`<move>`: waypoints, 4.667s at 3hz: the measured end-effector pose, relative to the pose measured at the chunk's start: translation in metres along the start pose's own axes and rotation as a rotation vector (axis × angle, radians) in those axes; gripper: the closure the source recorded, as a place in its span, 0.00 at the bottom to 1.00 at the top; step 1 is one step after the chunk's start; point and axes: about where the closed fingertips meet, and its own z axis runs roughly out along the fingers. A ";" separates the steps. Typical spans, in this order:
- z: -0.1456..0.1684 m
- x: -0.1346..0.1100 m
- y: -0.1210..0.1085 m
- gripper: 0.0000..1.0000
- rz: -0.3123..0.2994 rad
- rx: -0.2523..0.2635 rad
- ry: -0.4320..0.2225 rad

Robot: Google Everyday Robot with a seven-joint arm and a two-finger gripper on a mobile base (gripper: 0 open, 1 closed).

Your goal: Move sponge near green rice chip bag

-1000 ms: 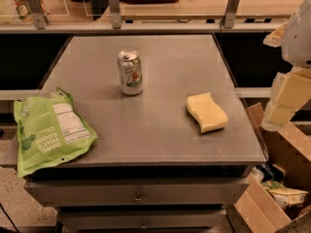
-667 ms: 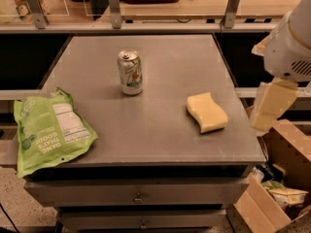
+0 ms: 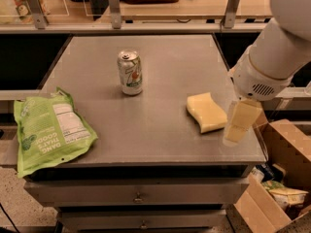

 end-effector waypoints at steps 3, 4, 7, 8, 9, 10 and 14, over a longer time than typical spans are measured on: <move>0.078 -0.018 -0.008 0.16 0.048 -0.081 -0.054; 0.085 -0.025 -0.011 0.39 0.059 -0.082 -0.080; 0.057 -0.044 -0.006 1.00 0.008 -0.085 -0.143; 0.039 -0.066 0.000 1.00 -0.058 -0.085 -0.202; 0.024 -0.097 0.008 1.00 -0.146 -0.088 -0.257; 0.027 -0.127 0.022 1.00 -0.225 -0.123 -0.294; 0.071 -0.212 0.103 0.84 -0.477 -0.327 -0.336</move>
Offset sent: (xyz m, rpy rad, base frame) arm 0.0378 0.0273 -0.0802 0.0752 0.0950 -0.0176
